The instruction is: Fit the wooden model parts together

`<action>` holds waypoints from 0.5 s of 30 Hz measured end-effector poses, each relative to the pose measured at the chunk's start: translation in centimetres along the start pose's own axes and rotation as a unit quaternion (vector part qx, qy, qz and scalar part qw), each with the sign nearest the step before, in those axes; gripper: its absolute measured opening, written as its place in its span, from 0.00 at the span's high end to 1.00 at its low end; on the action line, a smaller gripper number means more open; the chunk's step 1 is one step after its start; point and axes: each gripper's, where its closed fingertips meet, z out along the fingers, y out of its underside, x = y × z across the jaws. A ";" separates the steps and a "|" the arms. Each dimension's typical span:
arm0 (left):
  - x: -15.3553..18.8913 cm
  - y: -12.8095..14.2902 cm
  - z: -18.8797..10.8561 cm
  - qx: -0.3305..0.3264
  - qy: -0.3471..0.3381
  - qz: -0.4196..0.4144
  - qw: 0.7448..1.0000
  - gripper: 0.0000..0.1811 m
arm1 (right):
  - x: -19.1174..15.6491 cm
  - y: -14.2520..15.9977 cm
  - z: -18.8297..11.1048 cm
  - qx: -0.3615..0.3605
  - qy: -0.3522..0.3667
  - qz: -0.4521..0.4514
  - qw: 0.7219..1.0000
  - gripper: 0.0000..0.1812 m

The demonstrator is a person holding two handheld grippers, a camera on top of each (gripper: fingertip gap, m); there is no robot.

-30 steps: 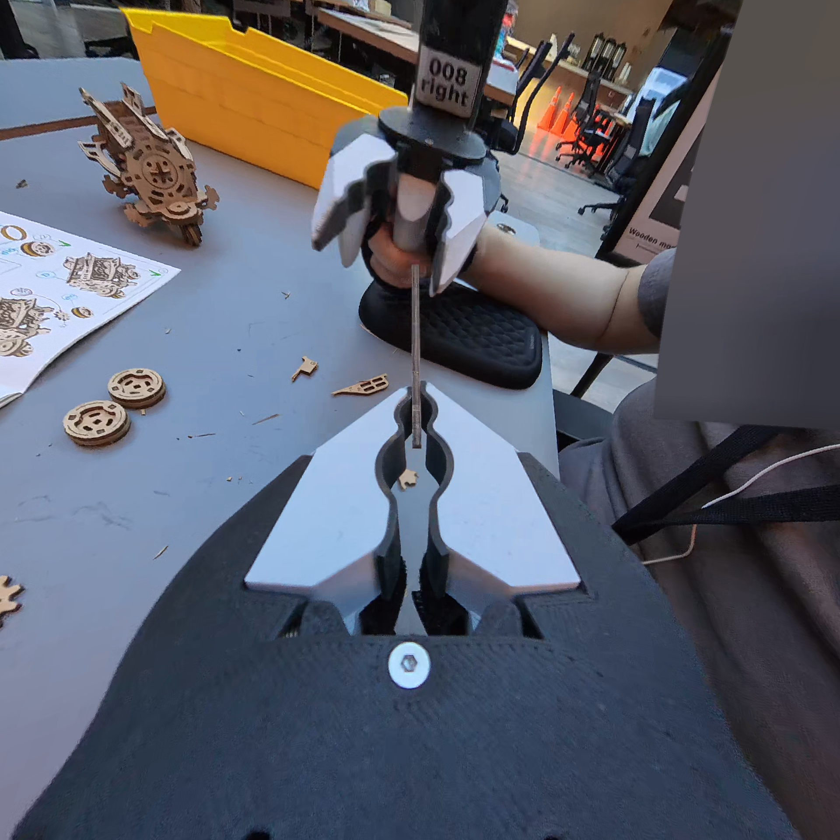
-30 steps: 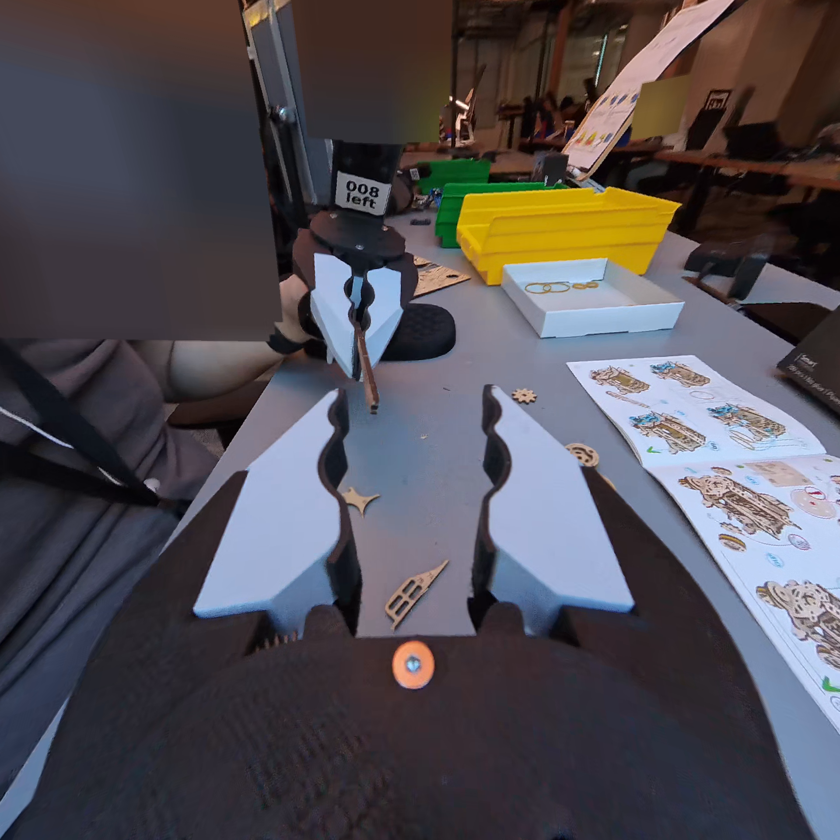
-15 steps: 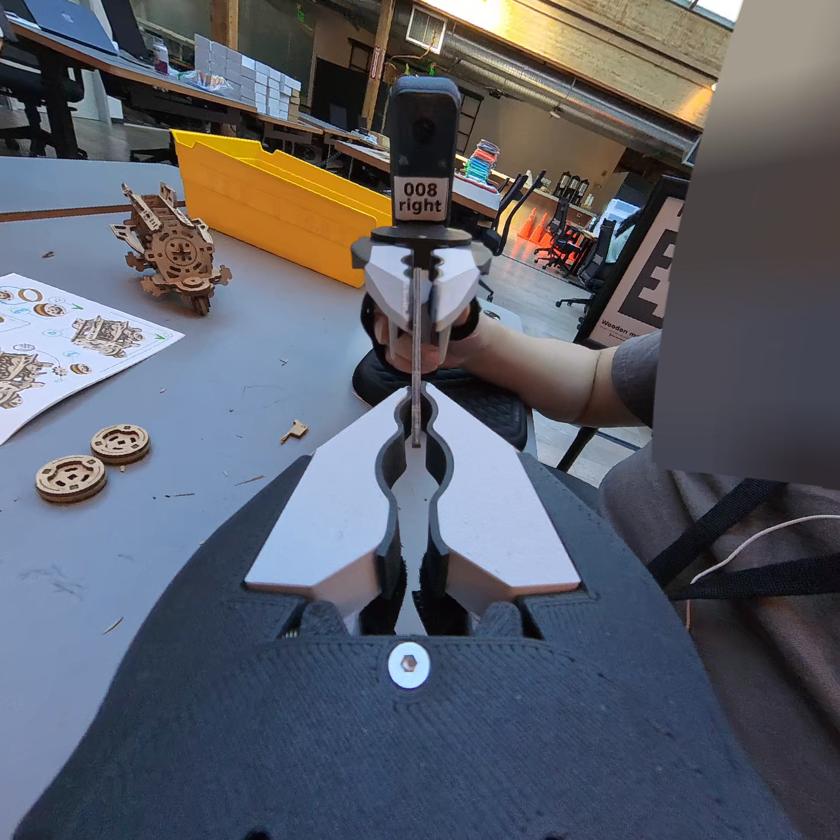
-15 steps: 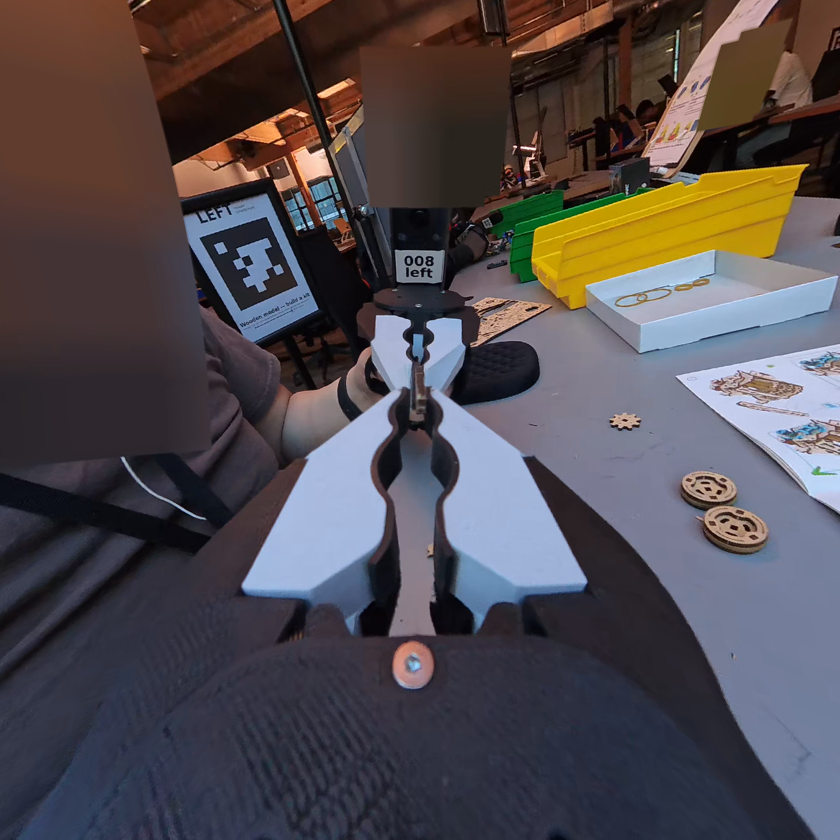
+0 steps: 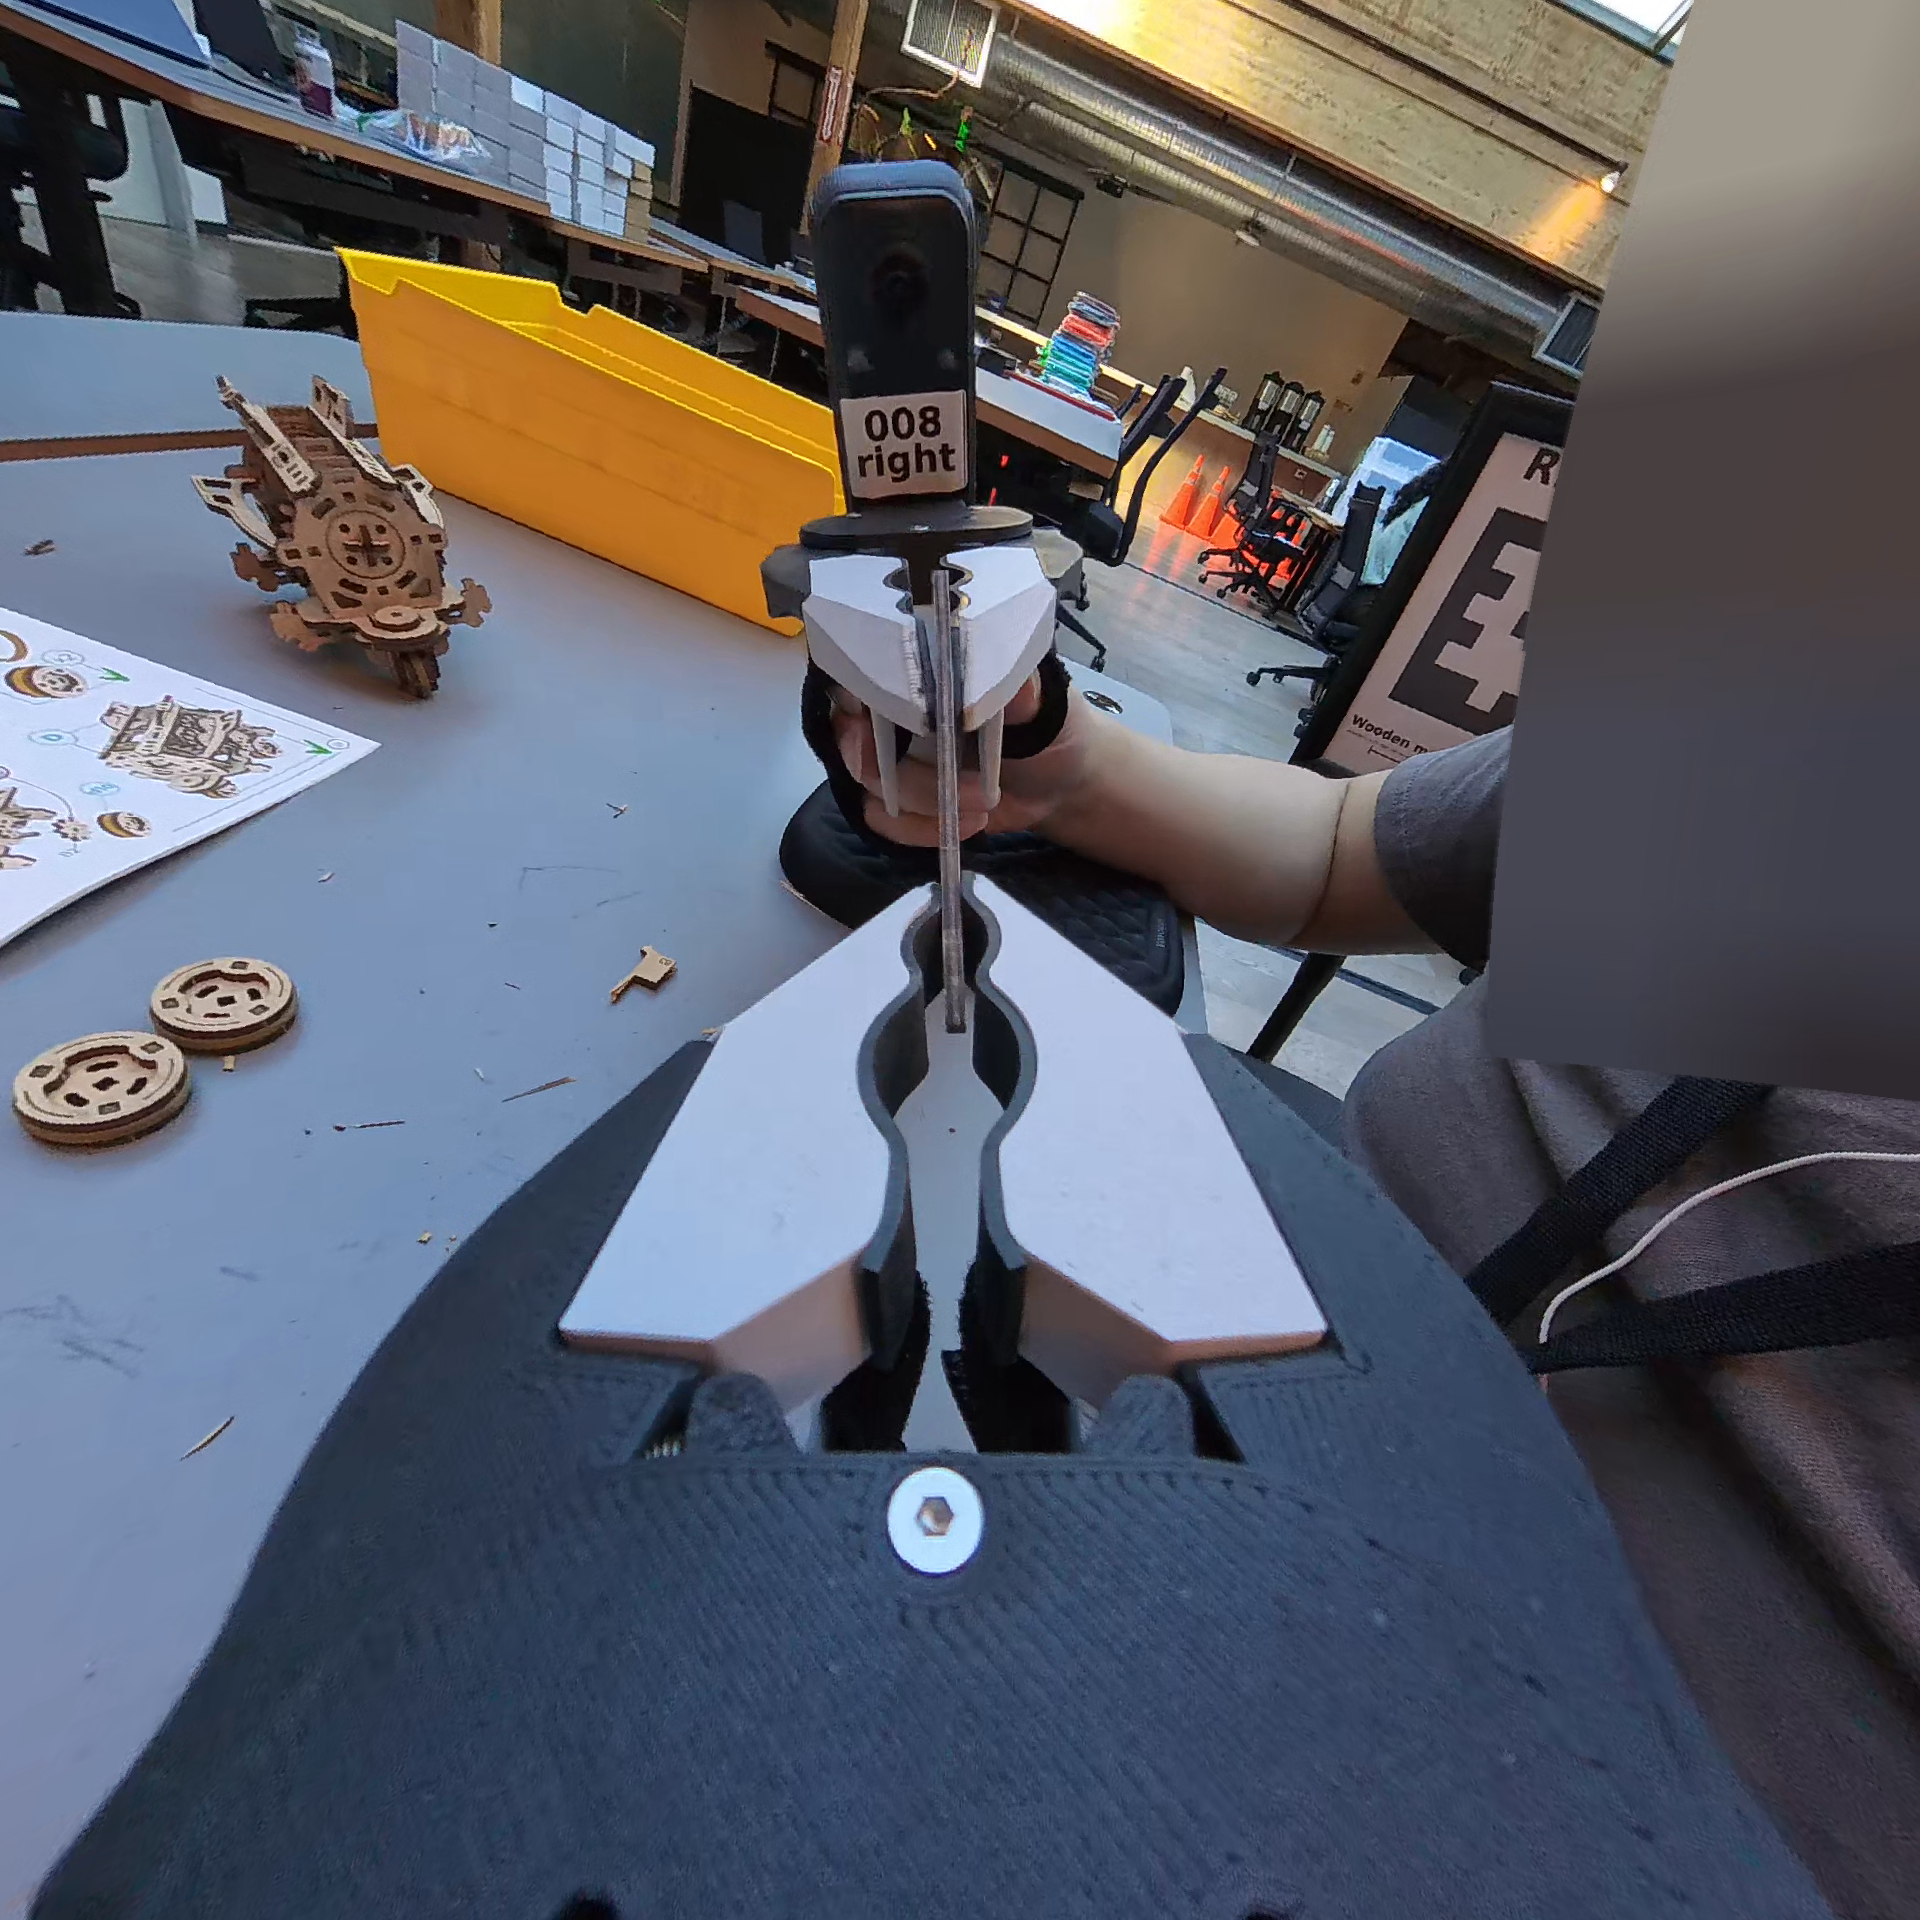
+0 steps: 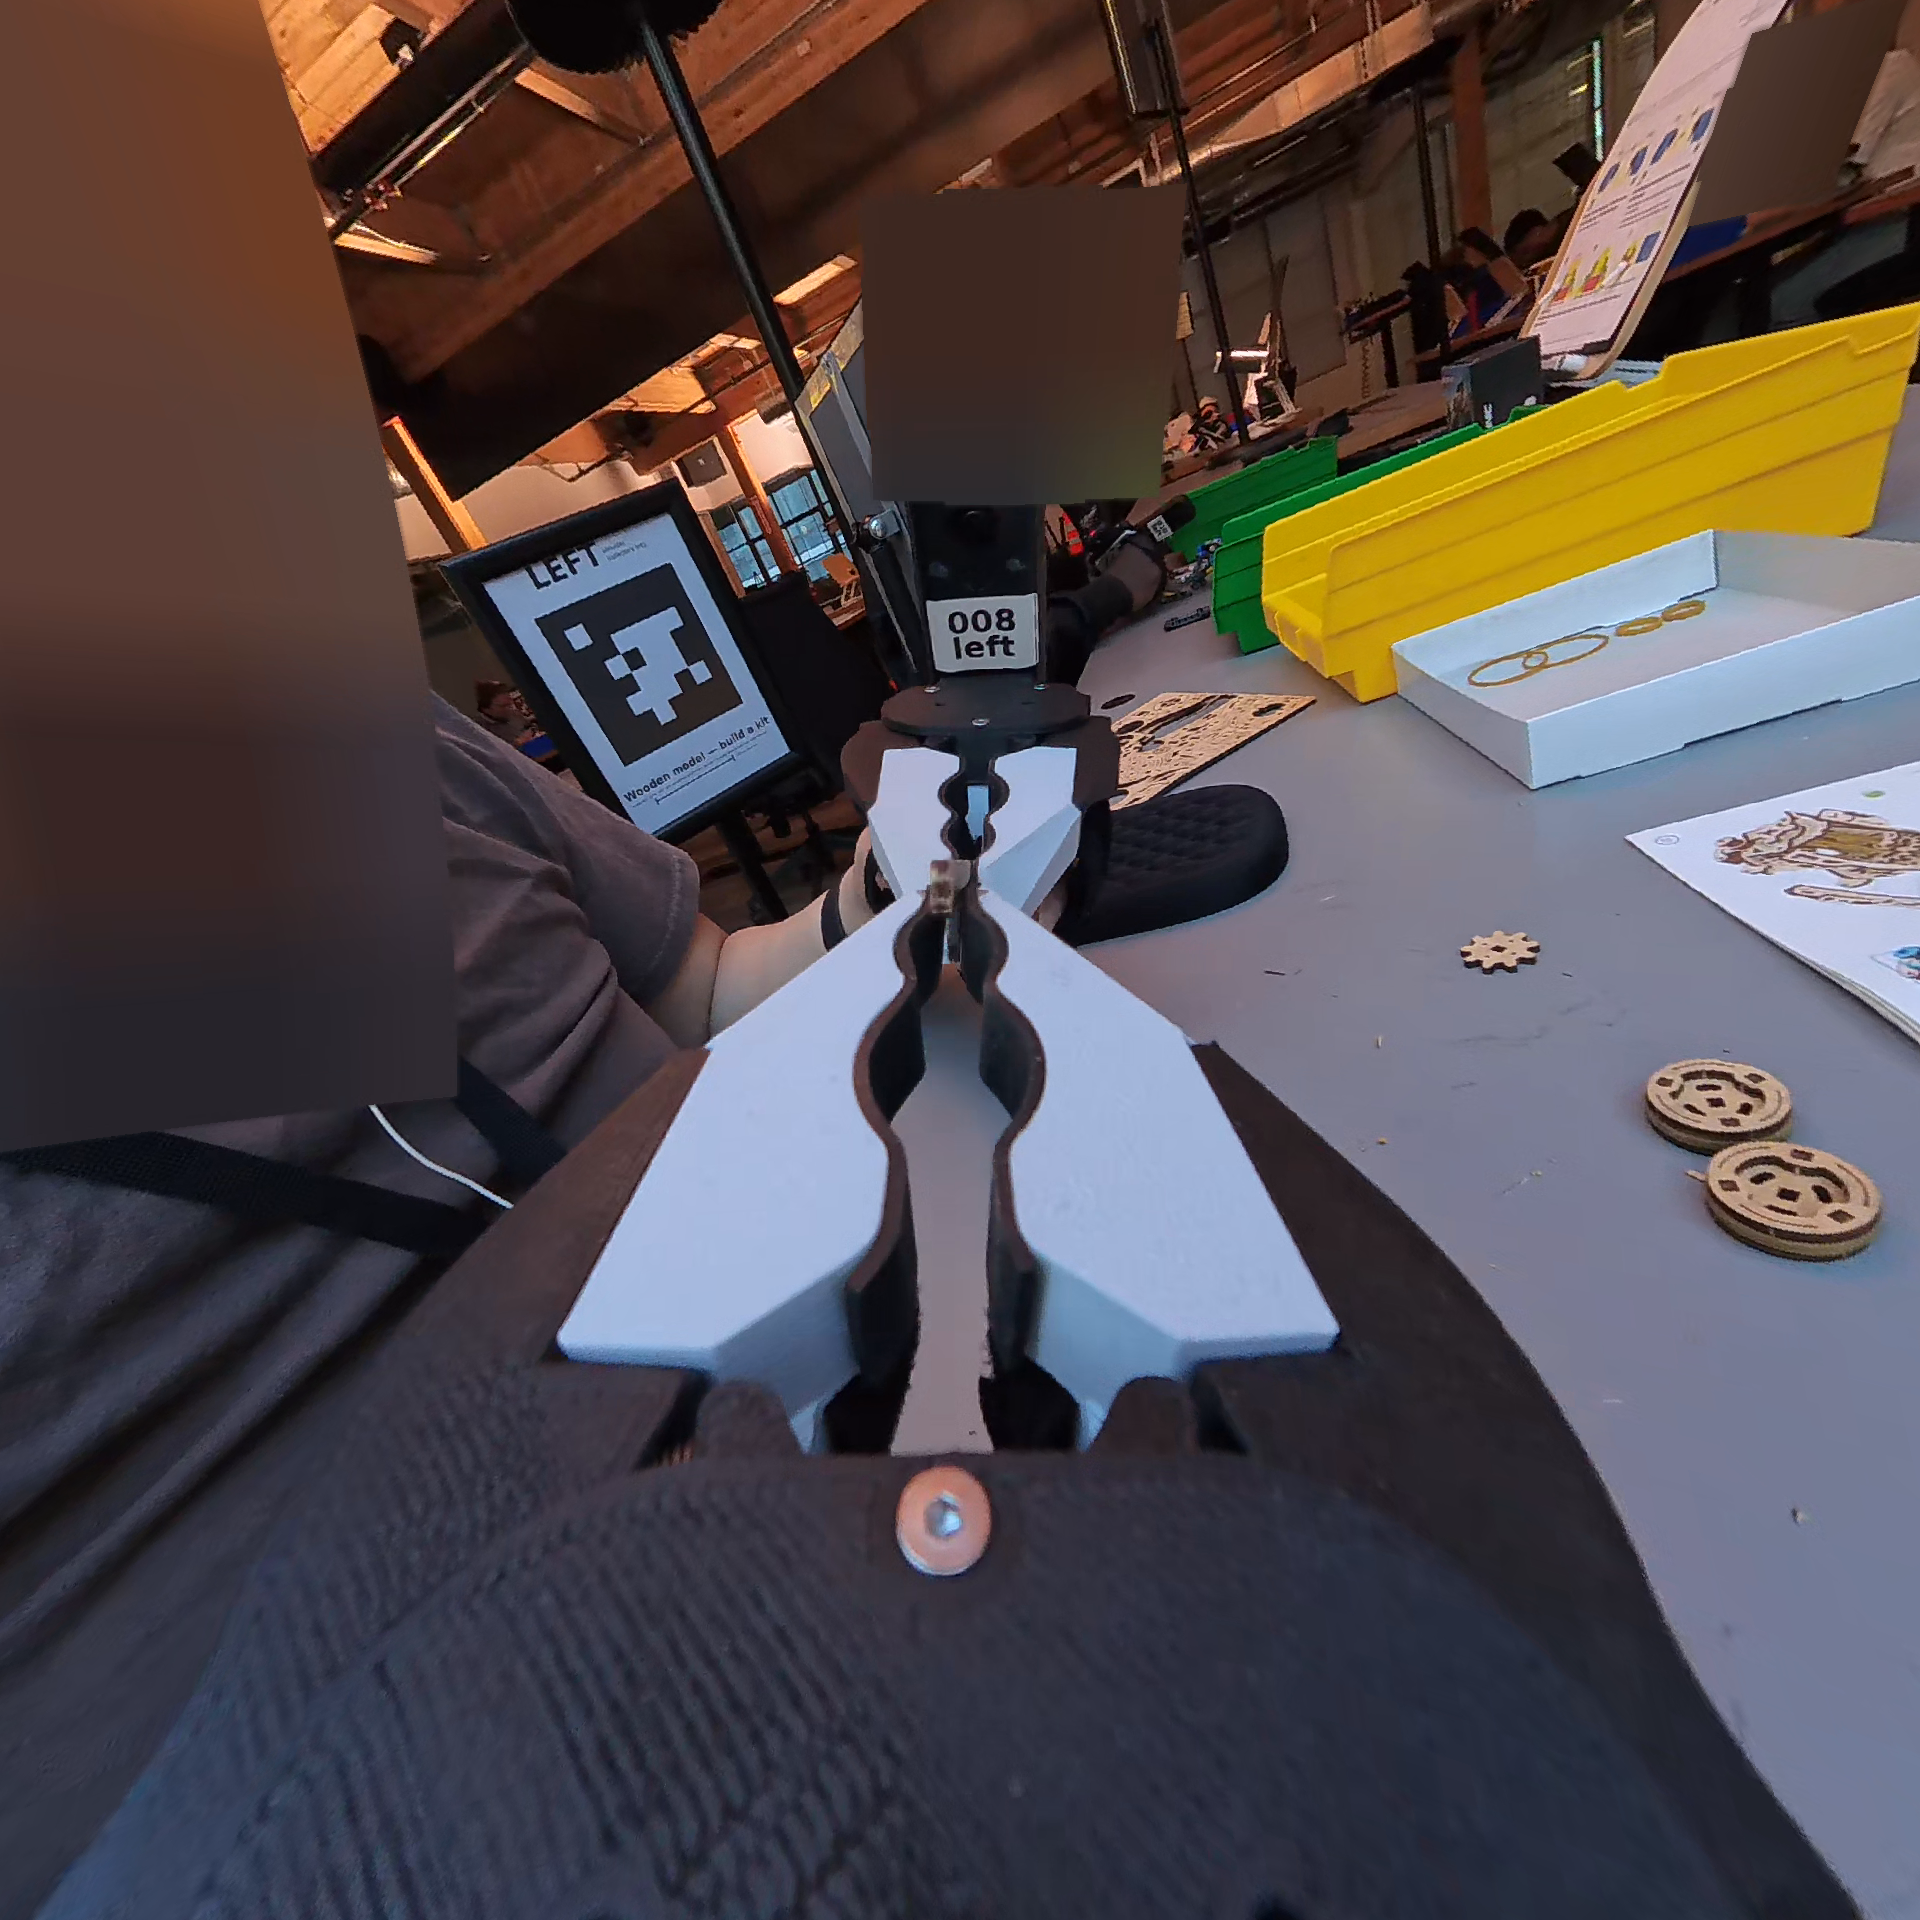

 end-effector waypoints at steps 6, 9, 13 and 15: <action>0.0 0.2 0.2 -0.007 0.002 -0.002 1.000 1.00 | 0.0 0.0 -0.1 -0.002 -0.003 0.011 1.000 0.99; -0.1 0.4 0.3 -0.013 -0.002 -0.003 1.000 1.00 | 0.2 0.2 -0.2 -0.013 0.008 -0.001 1.000 0.99; -0.8 0.4 -0.3 -0.023 -0.006 -0.020 1.000 0.97 | 0.4 0.0 -0.3 -0.013 0.024 -0.017 0.999 0.99; -2.8 0.2 -1.7 -0.033 -0.056 -0.018 0.998 0.82 | 0.8 -0.5 -0.9 -0.005 0.037 -0.014 0.999 0.99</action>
